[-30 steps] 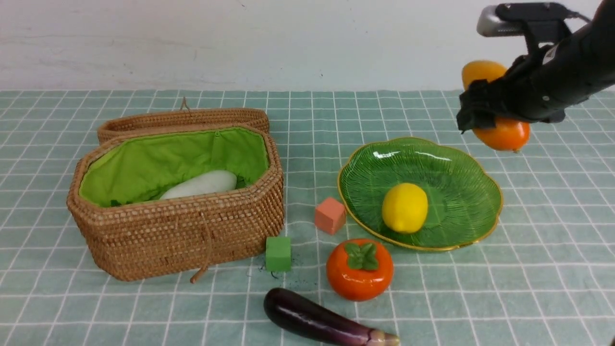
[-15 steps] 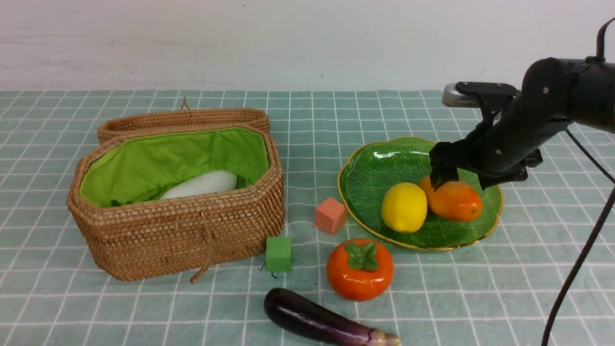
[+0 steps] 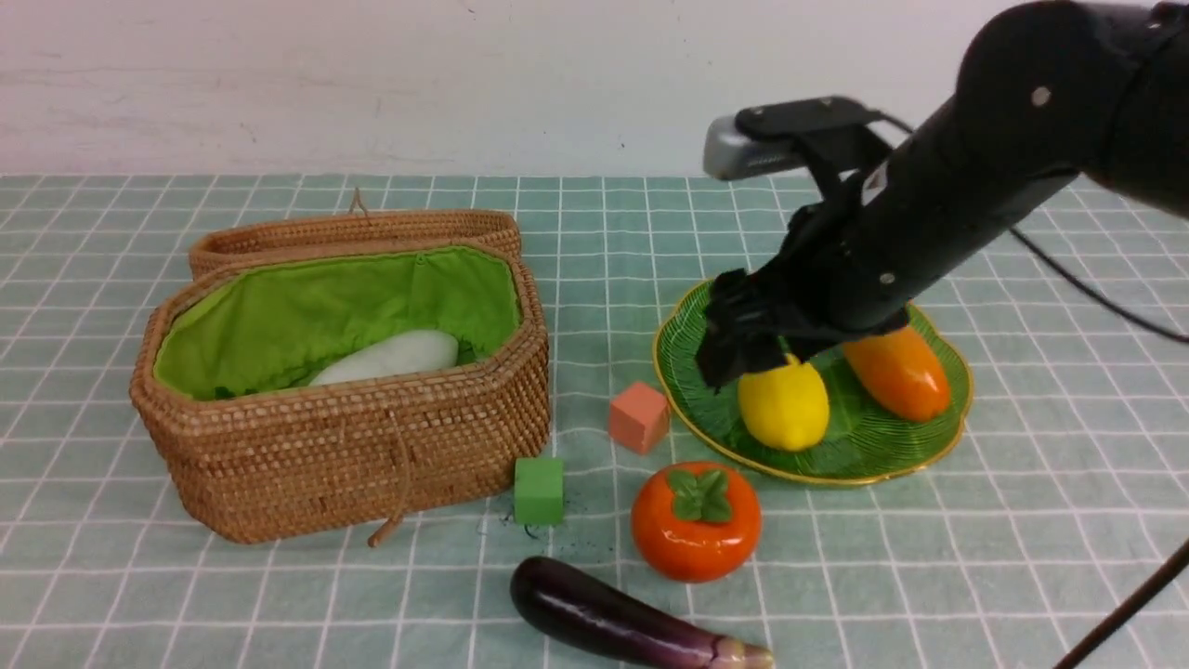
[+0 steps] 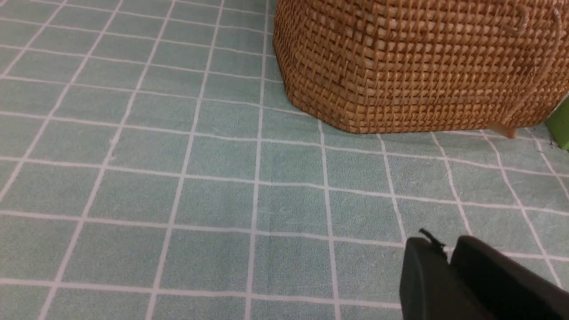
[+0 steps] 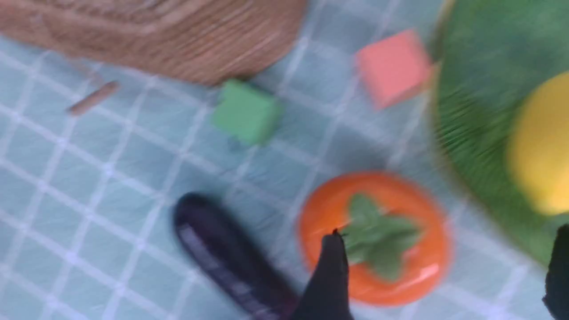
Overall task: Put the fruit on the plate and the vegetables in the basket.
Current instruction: Grab a tomato with your right arm and place it on the plate on the right.
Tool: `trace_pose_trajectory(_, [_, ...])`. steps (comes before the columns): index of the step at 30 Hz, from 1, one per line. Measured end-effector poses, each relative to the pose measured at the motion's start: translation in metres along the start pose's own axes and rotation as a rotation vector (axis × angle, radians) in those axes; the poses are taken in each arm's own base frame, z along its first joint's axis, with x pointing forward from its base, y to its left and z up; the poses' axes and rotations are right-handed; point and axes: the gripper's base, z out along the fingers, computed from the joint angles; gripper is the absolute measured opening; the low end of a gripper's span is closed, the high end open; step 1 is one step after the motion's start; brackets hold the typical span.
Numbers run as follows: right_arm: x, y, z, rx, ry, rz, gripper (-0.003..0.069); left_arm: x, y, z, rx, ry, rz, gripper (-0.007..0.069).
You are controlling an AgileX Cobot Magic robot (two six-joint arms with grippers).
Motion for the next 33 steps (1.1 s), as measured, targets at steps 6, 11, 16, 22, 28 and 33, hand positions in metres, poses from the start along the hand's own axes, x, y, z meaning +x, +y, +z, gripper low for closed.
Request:
trace_pose_trajectory(6, [0.043, -0.003, 0.035, -0.046, 0.143, 0.262, 0.0597, 0.0, 0.0, 0.0, 0.0, 0.0, 0.001, 0.0089])
trace_pose_trajectory(11, [0.062, -0.012, 0.054, -0.061, 0.11, 0.381, 0.0594, 0.0, 0.0, 0.0, -0.001, 0.0, 0.003, 0.0092])
trace_pose_trajectory(16, [0.061, -0.029, 0.067, -0.048, 0.037, 0.466, 0.0593, 0.0, 0.0, 0.0, -0.001, 0.0, 0.003, 0.0094])
trace_pose_trajectory(22, [0.06, -0.035, 0.081, -0.037, 0.018, 0.5, 0.0593, 0.0, 0.0, 0.0, -0.001, 0.0, 0.003, 0.0101])
trace_pose_trajectory(28, [0.062, -0.036, 0.095, -0.065, 0.03, 0.531, 0.0589, 0.0, 0.0, 0.0, -0.001, 0.0, 0.003, 0.0102])
trace_pose_trajectory(33, [0.06, -0.034, 0.097, -0.103, 0.016, 0.468, 0.0519, 0.0, 0.0, 0.0, -0.001, 0.0, 0.003, 0.0103])
